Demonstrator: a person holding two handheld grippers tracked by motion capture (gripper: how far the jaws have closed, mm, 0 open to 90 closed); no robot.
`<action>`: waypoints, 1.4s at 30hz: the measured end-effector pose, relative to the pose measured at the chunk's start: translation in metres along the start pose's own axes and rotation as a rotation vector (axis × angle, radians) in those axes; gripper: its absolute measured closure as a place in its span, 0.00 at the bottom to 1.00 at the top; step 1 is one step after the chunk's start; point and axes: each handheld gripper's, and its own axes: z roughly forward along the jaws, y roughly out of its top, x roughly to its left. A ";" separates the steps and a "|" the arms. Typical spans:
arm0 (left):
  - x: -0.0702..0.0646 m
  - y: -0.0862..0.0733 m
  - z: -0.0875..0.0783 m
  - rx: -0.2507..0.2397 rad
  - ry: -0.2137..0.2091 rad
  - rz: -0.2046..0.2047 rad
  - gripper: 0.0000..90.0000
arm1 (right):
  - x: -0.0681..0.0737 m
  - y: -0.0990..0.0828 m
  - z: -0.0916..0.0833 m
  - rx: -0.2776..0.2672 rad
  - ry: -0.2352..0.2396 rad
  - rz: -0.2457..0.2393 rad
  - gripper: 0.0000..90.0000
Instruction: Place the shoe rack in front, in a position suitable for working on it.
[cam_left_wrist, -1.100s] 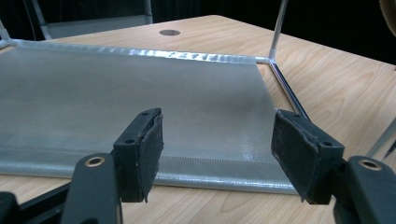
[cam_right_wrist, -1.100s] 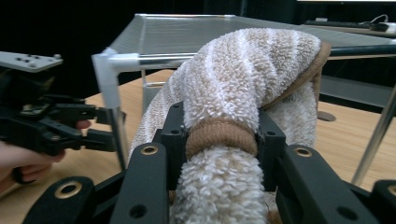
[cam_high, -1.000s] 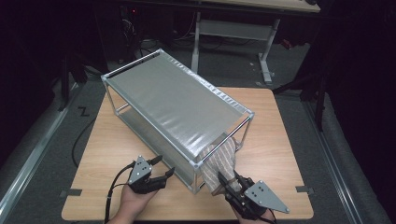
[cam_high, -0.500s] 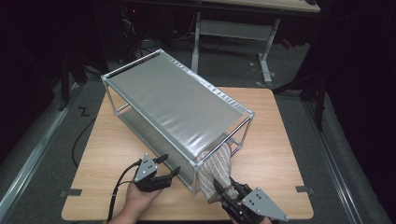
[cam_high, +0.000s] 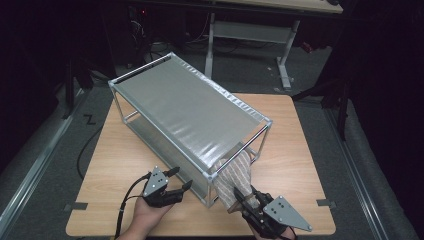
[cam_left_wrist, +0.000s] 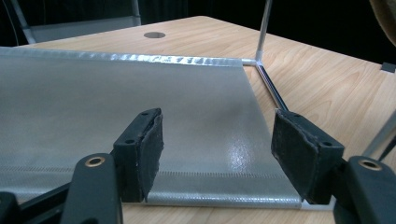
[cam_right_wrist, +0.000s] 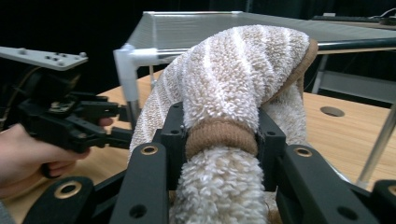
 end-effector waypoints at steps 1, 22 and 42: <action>0.000 0.000 -0.001 0.001 0.002 -0.004 0.38 | -0.002 0.000 0.000 0.001 -0.004 0.002 0.72; 0.006 -0.006 -0.013 0.008 0.024 -0.024 0.38 | -0.059 -0.004 0.008 0.017 -0.150 0.060 0.72; 0.008 -0.014 -0.031 0.011 0.060 -0.039 0.38 | -0.109 -0.012 0.013 0.029 -0.277 0.133 0.73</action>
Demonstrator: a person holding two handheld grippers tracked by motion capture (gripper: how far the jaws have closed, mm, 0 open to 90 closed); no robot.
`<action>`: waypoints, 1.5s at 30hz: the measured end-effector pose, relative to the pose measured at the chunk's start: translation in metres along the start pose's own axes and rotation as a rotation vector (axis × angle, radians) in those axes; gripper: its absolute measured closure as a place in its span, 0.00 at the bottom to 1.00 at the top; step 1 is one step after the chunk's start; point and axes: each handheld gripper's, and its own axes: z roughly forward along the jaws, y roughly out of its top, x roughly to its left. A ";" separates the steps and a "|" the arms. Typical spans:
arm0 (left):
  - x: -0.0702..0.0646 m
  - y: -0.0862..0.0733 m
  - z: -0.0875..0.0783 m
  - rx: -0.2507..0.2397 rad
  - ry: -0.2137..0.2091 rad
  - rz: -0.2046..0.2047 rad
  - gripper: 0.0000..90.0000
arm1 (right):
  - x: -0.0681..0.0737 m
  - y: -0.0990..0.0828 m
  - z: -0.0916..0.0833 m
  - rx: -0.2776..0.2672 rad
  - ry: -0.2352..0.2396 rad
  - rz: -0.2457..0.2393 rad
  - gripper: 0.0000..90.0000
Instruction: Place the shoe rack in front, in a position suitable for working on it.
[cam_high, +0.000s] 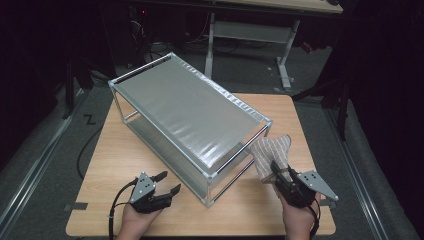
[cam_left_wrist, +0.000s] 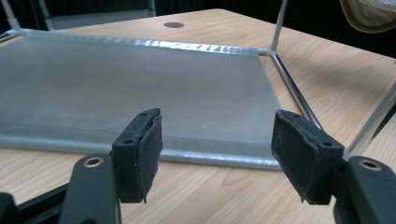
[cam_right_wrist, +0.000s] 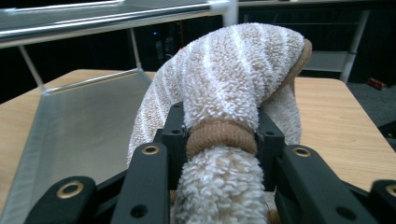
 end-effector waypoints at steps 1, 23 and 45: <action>0.000 -0.001 -0.001 0.000 0.005 0.002 0.38 | -0.002 0.000 0.002 -0.003 -0.001 0.004 0.73; -0.001 -0.007 -0.015 0.010 0.017 0.003 0.38 | -0.025 -0.012 0.042 0.097 -0.026 0.058 0.73; -0.006 0.001 -0.004 -0.005 -0.024 0.020 0.38 | -0.031 -0.048 0.058 0.356 -0.079 0.001 0.73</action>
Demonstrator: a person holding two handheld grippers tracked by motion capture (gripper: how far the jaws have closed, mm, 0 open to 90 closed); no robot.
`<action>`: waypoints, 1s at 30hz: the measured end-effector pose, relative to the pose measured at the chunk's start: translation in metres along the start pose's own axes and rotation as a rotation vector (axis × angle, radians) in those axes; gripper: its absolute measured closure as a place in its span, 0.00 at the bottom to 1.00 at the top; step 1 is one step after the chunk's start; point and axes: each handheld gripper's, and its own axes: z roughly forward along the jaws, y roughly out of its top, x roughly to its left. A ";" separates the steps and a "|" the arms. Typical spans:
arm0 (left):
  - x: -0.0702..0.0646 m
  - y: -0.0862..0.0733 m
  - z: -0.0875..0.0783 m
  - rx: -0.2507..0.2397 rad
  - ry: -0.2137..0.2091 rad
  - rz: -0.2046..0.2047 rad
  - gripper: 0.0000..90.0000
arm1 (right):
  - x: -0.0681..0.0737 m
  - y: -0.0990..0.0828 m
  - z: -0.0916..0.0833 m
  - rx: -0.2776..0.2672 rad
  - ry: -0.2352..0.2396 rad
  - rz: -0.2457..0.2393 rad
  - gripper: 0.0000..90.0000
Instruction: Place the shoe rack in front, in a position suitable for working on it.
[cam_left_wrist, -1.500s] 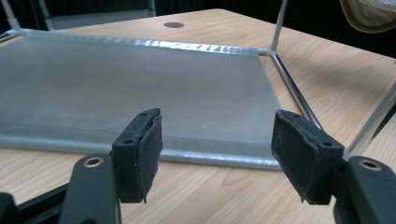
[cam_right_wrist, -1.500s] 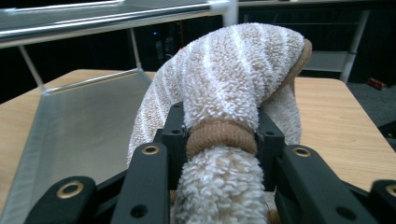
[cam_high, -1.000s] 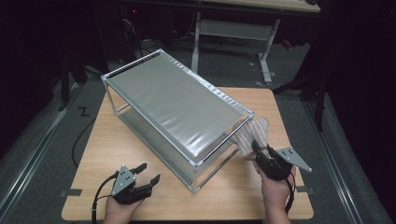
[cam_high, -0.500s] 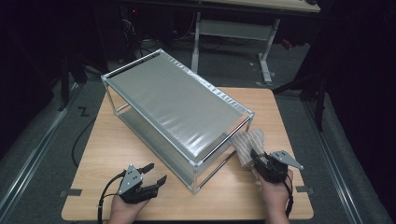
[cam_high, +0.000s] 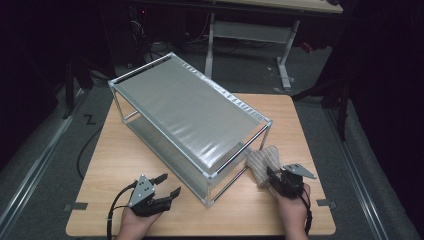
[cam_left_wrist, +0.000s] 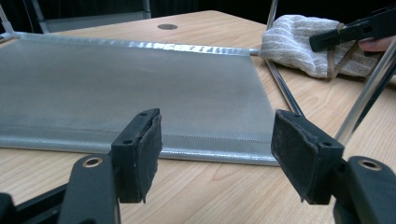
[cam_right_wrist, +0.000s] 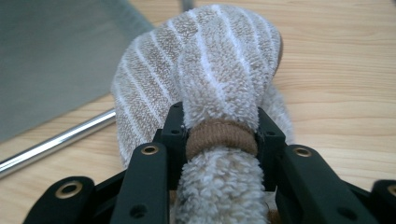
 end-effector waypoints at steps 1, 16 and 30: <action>0.000 0.000 0.000 -0.001 0.000 -0.001 0.38 | -0.003 0.000 -0.001 -0.001 -0.015 0.001 0.73; -0.001 -0.002 -0.003 0.004 0.015 0.004 0.38 | -0.034 0.003 -0.014 -0.096 -0.125 0.086 0.73; 0.005 -0.012 -0.023 0.013 0.077 -0.022 0.38 | -0.017 0.019 0.014 -0.105 -0.081 0.067 0.73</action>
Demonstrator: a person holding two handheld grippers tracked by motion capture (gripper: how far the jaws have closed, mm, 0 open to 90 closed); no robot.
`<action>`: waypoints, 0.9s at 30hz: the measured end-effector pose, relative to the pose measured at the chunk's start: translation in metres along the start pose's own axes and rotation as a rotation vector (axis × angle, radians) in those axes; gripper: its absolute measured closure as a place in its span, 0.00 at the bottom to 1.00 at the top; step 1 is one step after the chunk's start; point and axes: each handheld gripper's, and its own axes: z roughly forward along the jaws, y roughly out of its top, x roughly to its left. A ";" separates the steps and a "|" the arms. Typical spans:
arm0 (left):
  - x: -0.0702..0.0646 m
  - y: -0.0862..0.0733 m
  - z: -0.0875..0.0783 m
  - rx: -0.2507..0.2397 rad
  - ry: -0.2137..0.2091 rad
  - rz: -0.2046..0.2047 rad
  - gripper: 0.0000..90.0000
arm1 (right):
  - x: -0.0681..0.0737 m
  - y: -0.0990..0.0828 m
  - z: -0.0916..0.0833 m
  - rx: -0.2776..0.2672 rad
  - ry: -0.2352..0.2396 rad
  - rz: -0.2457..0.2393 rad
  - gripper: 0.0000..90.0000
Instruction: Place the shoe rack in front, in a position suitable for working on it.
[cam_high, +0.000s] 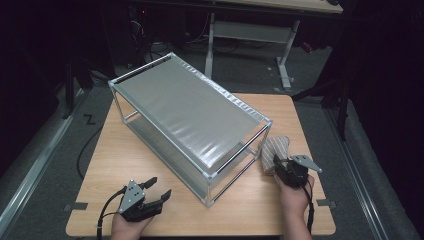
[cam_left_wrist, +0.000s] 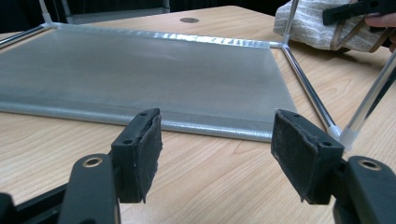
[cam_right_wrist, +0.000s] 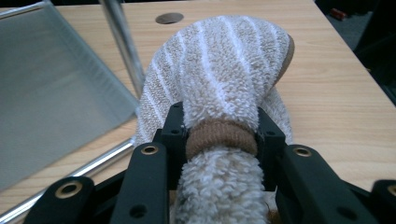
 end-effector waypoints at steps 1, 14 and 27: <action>0.000 0.000 -0.001 0.003 0.002 0.002 0.38 | 0.001 0.000 0.001 -0.003 0.004 -0.002 0.73; -0.002 -0.002 -0.002 0.008 -0.002 0.005 0.38 | 0.012 0.013 -0.013 -0.091 0.054 -0.005 0.73; 0.002 -0.006 -0.009 0.007 0.019 -0.016 0.38 | 0.025 0.039 -0.034 -0.228 0.102 -0.004 0.72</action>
